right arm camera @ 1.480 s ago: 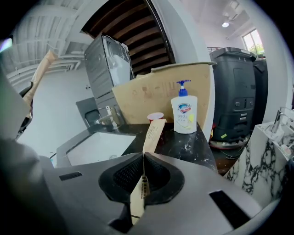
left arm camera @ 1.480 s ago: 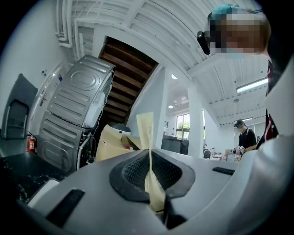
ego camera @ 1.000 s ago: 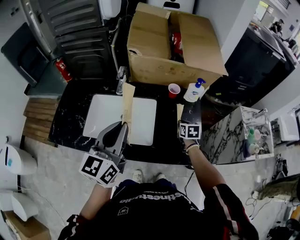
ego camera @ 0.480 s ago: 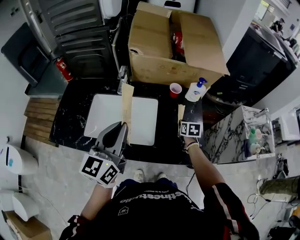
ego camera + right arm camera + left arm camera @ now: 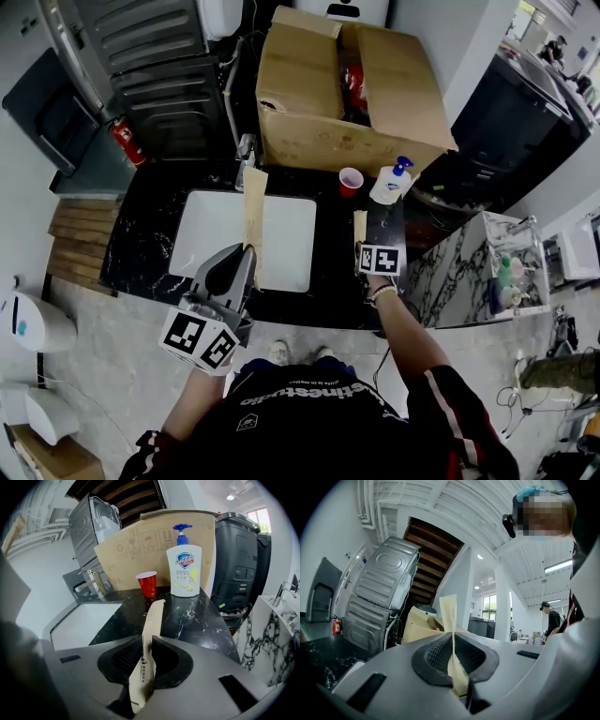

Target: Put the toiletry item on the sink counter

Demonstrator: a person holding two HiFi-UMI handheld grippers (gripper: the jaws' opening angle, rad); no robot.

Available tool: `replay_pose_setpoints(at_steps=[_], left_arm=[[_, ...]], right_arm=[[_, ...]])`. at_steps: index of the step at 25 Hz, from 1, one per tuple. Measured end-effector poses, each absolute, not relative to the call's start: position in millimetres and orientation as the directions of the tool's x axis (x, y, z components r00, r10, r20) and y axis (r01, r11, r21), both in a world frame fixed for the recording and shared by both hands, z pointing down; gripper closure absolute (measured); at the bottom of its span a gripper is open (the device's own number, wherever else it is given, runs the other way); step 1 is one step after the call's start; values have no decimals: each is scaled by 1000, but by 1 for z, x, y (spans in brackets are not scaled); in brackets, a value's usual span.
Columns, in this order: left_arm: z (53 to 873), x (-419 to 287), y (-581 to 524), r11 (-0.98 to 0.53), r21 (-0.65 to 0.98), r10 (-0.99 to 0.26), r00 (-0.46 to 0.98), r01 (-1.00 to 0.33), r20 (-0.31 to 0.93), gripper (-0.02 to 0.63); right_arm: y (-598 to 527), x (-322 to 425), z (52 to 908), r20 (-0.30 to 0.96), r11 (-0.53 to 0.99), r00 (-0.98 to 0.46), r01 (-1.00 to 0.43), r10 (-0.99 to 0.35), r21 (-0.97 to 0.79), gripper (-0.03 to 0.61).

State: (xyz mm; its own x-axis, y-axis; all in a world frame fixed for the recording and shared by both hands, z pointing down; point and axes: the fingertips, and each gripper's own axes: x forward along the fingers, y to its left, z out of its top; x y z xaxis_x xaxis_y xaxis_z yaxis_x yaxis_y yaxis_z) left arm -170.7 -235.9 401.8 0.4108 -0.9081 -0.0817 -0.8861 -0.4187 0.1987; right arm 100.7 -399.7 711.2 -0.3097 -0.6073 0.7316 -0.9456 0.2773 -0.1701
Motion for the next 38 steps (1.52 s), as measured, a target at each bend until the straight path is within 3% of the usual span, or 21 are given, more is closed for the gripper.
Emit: replay_pose_setpoints(at_steps=[9,26,38], left_arm=[[404,-170,-233,-426,197,-905,418,-883,-81,588],[395,-164,-230,-443,199,-896,432,-874,-100,588],[391,-157,-233,-459,201,-888,443,-865,-119,588]], right_arm=[[-399,99,712,732,270,-315,-945,-604,-184,387],[-403,107,664,651,266,-321,-946,-687,-186,367],[-390,78,575,496,409,-423,-901,-759,-142,376]])
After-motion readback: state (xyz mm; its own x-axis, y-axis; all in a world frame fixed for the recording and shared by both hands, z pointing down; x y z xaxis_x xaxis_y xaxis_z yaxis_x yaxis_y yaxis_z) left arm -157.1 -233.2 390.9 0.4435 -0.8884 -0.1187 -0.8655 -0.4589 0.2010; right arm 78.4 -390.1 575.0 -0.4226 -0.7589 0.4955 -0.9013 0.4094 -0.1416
